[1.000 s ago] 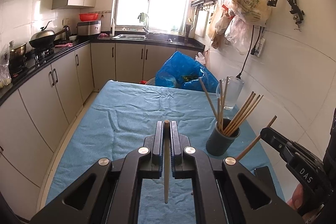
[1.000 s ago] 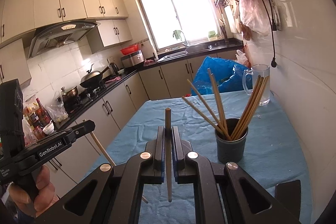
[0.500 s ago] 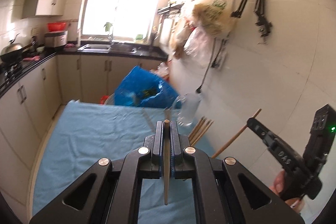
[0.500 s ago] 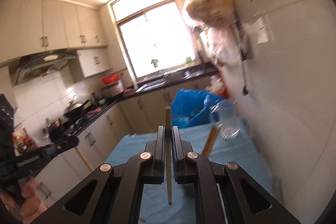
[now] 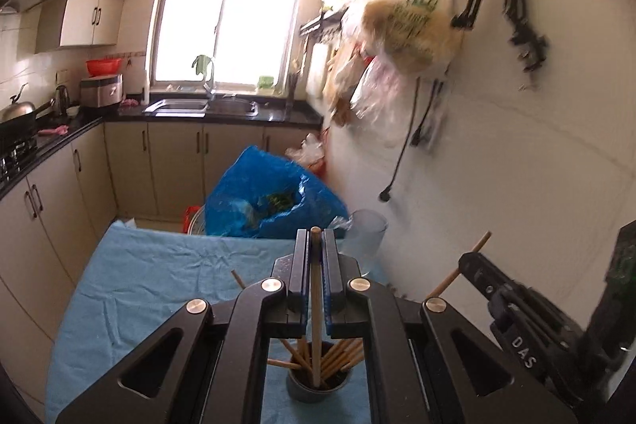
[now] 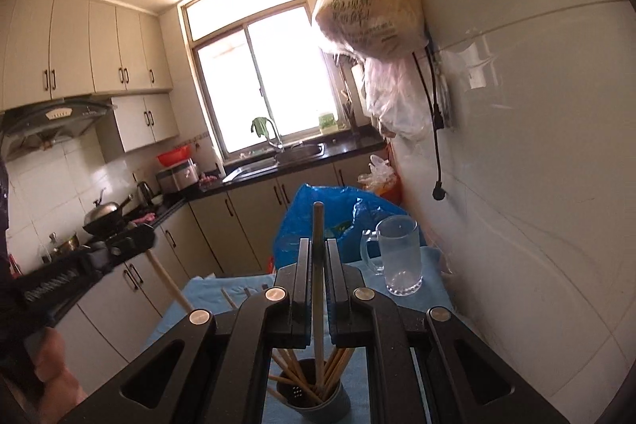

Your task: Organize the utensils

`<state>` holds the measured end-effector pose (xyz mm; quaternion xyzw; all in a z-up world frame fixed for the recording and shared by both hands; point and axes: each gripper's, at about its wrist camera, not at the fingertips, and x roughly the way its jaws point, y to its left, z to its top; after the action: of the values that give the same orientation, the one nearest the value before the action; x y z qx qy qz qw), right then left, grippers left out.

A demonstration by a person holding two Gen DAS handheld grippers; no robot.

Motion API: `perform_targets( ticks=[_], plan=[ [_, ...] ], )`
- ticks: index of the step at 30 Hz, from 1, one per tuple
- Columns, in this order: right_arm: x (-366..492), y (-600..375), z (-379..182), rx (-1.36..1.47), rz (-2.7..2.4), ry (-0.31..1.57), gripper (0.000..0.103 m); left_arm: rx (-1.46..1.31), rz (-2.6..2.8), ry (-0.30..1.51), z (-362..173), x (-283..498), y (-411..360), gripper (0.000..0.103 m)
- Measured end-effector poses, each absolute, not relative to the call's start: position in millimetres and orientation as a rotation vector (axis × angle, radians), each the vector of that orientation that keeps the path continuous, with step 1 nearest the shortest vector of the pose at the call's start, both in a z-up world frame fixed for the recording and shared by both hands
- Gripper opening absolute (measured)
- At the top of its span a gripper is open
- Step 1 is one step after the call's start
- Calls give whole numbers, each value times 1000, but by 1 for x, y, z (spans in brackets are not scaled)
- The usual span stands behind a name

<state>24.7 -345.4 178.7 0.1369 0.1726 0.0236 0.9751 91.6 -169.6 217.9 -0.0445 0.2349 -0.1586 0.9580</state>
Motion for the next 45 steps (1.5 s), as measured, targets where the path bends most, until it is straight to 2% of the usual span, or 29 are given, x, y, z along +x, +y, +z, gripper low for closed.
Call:
perform_targets(
  ticks=[8,10,12,13,14,16,17,18,20,22,26,35,41,45],
  plan=[
    [55,-339,134,264,70,485,7,-87,-295,582,174,121,-172,5],
    [54,-341,134,269,83,492,18,-88,-288,584,175,120,-170,7],
    [46,-345,142,280,89,463,54,-93,-290,581,180,115,-166,20],
    [39,-347,148,286,85,435,57,-102,-288,573,184,111,-164,35],
    [31,-348,155,283,82,411,57,-110,-285,556,190,104,-160,44],
    [15,-350,169,274,66,369,57,-111,-269,511,203,88,-151,48],
    [3,-351,176,270,55,342,59,-108,-260,487,209,78,-145,55],
    [-10,-352,183,261,44,313,68,-111,-256,463,215,68,-138,59],
    [-35,-352,192,239,12,261,84,-120,-236,396,226,41,-120,87],
    [-65,-350,199,214,-30,197,93,-119,-201,334,232,18,-104,96],
    [-112,-343,197,193,-89,157,103,-60,-111,263,228,-34,-74,102],
    [-180,-299,146,103,-206,271,103,53,-38,381,154,-103,-33,103],
    [-191,-277,115,77,-287,362,103,-17,-96,520,112,-116,-13,103],
    [-191,-269,108,49,-269,395,103,0,-108,549,99,-125,-13,103]
  ],
)
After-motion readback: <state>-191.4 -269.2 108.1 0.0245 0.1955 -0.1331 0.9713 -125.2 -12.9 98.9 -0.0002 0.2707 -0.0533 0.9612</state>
